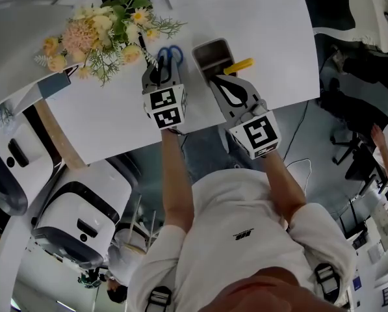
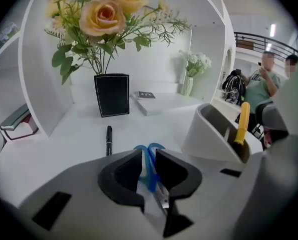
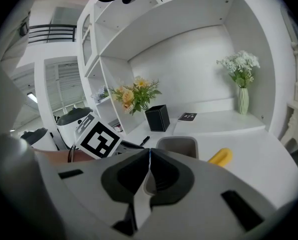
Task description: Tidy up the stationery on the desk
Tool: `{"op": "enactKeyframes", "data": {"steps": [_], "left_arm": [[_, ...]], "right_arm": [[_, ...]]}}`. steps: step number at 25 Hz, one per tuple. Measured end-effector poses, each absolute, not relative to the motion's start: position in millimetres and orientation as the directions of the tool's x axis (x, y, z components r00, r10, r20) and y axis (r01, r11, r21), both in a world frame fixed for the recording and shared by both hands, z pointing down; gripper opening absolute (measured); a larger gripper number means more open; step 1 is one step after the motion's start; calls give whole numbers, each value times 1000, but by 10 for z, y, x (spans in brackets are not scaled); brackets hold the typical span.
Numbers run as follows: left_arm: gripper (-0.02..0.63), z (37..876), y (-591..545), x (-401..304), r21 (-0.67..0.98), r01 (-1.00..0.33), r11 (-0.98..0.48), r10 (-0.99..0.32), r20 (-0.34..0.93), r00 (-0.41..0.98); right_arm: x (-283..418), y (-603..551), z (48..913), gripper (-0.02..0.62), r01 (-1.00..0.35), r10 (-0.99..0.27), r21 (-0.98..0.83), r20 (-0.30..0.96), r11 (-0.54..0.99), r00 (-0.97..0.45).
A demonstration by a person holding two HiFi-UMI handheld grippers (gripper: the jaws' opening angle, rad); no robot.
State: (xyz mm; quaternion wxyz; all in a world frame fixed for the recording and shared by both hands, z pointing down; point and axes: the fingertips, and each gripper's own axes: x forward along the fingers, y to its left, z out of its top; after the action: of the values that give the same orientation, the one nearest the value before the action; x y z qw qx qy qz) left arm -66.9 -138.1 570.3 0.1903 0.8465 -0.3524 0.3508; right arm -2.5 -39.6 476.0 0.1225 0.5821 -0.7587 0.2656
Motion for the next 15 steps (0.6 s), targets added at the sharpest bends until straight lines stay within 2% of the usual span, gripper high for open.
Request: {"op": "enactKeyframes", "data": {"steps": [15], "left_arm": [[0,5825,-1399,-531,46,-724,-688,-446,761,472]], "right_arm": [[33,-353,4791,0,-951,-821,-267,500,158,-277]]}}
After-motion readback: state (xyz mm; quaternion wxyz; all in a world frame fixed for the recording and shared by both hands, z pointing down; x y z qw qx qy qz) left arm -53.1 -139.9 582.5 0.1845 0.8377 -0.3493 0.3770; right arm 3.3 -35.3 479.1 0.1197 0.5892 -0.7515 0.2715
